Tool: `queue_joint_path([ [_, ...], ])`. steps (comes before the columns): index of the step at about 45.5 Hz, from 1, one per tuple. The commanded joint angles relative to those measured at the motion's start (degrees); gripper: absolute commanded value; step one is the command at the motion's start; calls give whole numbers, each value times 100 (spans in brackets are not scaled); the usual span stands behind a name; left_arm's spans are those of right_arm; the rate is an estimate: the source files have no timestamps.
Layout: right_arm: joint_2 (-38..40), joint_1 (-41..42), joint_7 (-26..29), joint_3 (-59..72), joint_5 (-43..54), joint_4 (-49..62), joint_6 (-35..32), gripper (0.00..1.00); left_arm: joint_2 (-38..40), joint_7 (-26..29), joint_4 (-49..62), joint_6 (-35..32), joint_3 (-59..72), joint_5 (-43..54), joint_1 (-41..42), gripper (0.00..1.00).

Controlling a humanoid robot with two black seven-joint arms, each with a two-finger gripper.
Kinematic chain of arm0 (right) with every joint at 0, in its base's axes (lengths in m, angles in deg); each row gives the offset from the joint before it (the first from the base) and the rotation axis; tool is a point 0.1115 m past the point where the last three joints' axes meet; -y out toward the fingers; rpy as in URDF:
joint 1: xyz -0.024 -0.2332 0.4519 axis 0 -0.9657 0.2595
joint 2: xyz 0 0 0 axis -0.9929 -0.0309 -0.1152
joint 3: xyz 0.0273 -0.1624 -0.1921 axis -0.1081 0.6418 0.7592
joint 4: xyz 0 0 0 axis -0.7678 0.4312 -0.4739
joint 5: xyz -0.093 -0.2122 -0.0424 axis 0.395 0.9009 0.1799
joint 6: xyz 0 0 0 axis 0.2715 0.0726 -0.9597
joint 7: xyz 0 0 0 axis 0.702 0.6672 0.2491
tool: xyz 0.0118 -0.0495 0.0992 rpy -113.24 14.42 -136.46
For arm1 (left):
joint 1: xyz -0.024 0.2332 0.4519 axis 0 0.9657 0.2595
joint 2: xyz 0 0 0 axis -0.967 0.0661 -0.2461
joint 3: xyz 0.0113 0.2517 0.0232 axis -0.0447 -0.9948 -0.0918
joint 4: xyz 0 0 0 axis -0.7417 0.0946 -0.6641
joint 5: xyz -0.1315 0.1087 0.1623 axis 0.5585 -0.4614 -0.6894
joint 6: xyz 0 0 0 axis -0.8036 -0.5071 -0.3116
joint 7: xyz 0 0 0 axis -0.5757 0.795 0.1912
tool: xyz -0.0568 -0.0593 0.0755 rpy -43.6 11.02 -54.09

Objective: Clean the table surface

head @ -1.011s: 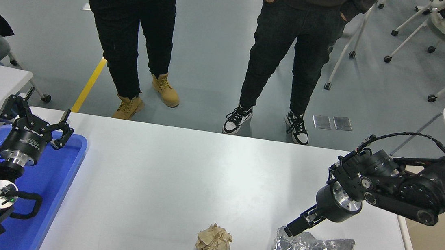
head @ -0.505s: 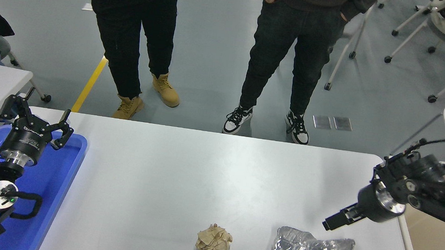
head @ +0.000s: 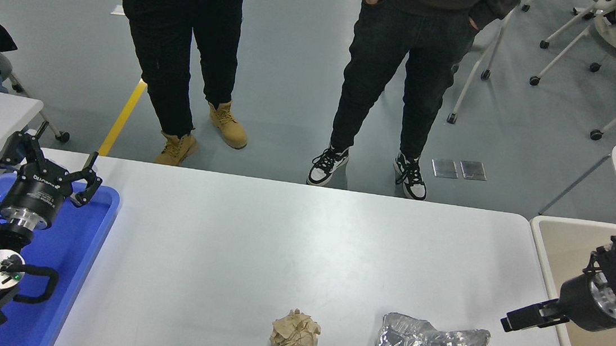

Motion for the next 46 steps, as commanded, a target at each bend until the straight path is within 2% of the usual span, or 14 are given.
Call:
queue_joint_path([
  [1,95,-384,47,-435,-60,-145,9,99,0,0,0,0,0,0,2,100],
  [17,104,-1105,82,-637,-78,-443,70,99,0,0,0,0,0,0,2,100],
  [46,-406,-1141,179,-550,133,-338,439,99,0,0,0,0,0,0,-7,100],
])
